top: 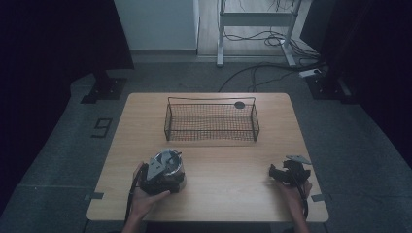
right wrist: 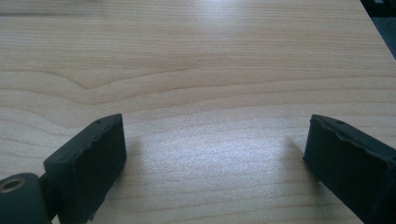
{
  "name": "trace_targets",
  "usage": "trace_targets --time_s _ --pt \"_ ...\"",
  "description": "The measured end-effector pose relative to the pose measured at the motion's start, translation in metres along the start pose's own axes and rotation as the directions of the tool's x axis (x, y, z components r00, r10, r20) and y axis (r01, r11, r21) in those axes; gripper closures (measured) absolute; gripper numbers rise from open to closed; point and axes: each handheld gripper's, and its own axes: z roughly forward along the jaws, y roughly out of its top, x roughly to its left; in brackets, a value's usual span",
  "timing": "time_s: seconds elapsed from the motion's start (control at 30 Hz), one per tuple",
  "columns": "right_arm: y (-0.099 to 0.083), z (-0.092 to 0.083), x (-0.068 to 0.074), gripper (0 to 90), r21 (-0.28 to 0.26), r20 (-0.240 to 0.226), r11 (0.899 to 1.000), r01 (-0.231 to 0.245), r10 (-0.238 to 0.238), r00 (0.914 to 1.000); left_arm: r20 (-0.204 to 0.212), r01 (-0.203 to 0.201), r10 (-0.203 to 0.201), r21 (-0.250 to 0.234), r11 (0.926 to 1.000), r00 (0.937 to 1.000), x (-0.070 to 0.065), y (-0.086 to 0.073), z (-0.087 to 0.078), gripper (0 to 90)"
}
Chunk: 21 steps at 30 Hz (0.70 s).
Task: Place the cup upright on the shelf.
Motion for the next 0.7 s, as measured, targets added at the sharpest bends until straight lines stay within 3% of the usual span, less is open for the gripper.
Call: trace_targets --time_s 0.7 --pt "0.0 -0.0001 0.0 6.0 -0.001 -0.002 1.0 0.001 -0.001 1.0 -0.011 0.037 -0.037 -0.025 0.999 0.9993 0.0066 0.0019 -0.0081 3.7"
